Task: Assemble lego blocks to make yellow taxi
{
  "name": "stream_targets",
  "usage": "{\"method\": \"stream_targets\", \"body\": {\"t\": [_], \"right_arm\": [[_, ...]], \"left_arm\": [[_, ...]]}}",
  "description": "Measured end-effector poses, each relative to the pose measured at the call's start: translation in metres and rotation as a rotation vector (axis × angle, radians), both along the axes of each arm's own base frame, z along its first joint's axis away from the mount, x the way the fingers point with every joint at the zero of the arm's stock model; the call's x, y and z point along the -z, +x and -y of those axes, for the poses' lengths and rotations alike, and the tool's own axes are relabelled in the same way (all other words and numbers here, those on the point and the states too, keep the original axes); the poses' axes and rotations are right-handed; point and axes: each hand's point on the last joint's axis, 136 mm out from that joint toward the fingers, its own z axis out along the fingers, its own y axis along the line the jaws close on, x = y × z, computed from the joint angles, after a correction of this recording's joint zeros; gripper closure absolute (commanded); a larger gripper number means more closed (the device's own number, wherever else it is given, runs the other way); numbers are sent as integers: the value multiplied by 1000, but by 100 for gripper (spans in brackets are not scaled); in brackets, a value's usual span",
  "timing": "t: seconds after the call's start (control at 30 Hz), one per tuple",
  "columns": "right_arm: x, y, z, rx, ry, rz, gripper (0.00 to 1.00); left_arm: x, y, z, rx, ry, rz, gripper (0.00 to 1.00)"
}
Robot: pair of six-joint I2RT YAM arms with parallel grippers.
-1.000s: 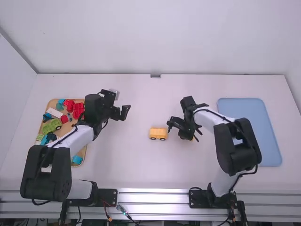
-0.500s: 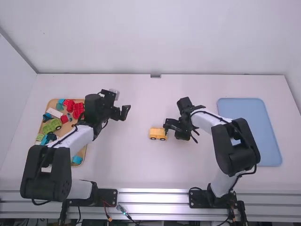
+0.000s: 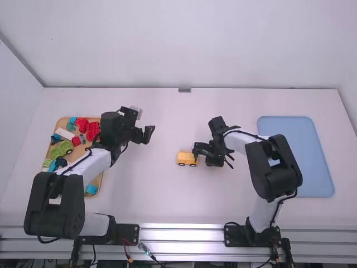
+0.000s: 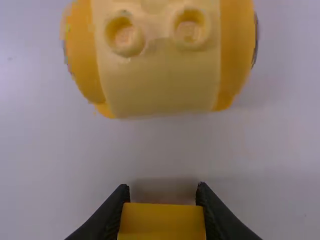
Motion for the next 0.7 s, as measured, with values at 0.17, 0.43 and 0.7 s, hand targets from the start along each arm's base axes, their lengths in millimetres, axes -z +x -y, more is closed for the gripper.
{"method": "stream_targets", "body": {"t": [0.17,0.43,0.7], "right_arm": [[-4,-1,0,-2,-6,-15,100],[-6,6,-2,-3,3,10,27],[-16,16,-8,-3,24,25,1]], "left_arm": [[0,0,0,2,2,0,1],[0,0,0,6,9,4,1],[-3,2,1,10,9,21,1]]}}
